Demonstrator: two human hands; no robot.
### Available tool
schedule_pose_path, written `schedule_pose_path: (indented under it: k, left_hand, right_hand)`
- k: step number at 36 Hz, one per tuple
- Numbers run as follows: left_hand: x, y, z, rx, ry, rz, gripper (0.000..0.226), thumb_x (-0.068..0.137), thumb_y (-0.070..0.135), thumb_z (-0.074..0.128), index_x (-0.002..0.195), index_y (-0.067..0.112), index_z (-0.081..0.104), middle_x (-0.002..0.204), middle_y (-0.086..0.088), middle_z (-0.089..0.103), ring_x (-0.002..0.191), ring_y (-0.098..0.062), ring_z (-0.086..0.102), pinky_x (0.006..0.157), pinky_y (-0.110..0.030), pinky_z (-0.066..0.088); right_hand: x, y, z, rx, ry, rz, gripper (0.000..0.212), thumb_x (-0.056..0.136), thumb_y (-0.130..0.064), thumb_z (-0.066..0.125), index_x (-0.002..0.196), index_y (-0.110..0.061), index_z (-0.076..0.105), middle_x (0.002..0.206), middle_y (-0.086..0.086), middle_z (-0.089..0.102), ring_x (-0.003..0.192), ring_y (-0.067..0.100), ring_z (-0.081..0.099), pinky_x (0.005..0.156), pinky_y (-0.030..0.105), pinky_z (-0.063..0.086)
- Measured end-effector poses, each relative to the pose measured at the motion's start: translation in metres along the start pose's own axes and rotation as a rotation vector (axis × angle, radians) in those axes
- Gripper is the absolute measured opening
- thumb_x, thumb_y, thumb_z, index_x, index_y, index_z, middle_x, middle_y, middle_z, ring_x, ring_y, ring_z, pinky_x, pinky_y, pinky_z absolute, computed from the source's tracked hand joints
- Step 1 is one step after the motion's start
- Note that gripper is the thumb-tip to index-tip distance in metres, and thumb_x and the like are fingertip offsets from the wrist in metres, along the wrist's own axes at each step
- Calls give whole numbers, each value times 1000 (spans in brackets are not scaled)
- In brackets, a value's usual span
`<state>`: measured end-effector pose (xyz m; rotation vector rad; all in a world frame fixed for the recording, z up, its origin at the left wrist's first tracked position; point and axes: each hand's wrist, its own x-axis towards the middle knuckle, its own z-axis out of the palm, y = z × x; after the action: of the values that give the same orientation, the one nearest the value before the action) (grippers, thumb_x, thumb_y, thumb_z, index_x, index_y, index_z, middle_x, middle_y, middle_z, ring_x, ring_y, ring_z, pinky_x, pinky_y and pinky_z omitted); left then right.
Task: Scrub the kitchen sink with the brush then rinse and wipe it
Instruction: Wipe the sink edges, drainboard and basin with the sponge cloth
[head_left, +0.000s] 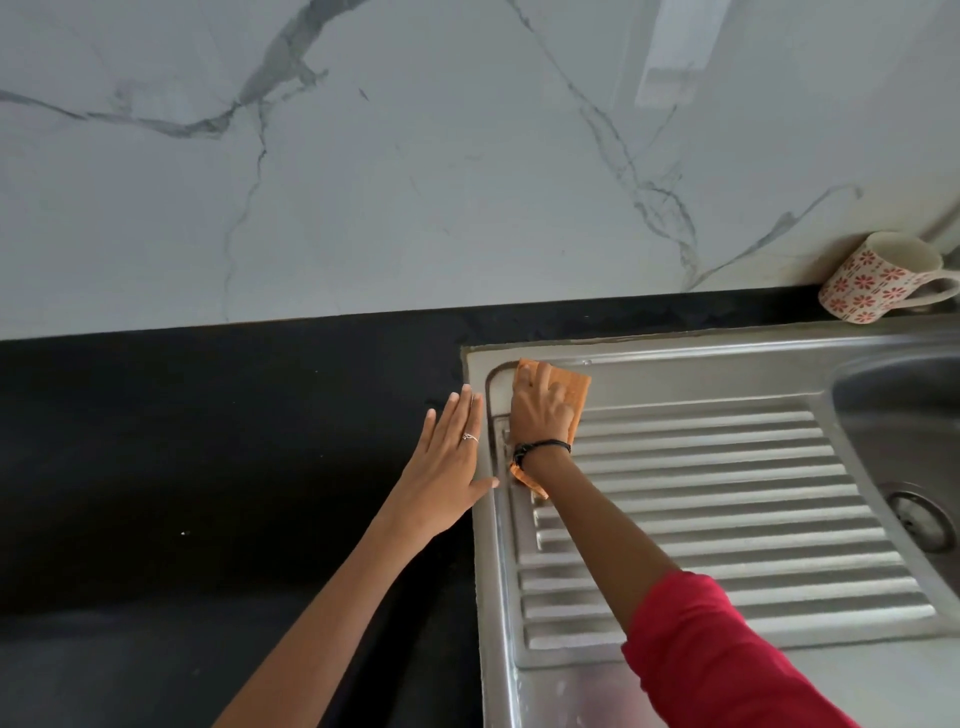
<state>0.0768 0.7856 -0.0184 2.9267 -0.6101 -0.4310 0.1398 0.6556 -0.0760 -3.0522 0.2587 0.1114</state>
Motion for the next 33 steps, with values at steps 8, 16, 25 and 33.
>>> schedule_pose_path:
  k: [8,16,25,33]
  left_hand:
    - [16,33,5,-53,12,-10,87,95,49,37,132,13,-33,141,-3,-37,134,-15,-30,110,-33,-18]
    - [46,90,20,-130,-10,2,76,97,47,28,134,16,-31,151,-4,-29,133,-11,-30,109,-30,-18]
    - [89,174,32,-84,16,54,74,98,47,28,133,16,-30,153,-7,-25,131,-11,-30,109,-31,-18]
    - [115,245,42,-146,5,78,74,98,46,29,134,17,-29,153,-5,-24,130,-9,-31,108,-28,-20]
  right_hand:
    - [11,51,-2,1,9,65,54,96,-6,38,145,-7,16,144,17,21,109,30,50,76,40,53]
    - [20,123,-8,23,17,116,55,95,-6,41,145,-8,18,142,16,24,108,29,51,77,40,53]
    - [33,216,-16,65,40,165,53,95,-6,37,145,-12,20,142,15,26,109,32,53,84,44,47]
    - [47,288,-21,31,73,206,52,94,-5,36,144,-10,23,140,16,30,105,33,55,89,43,45]
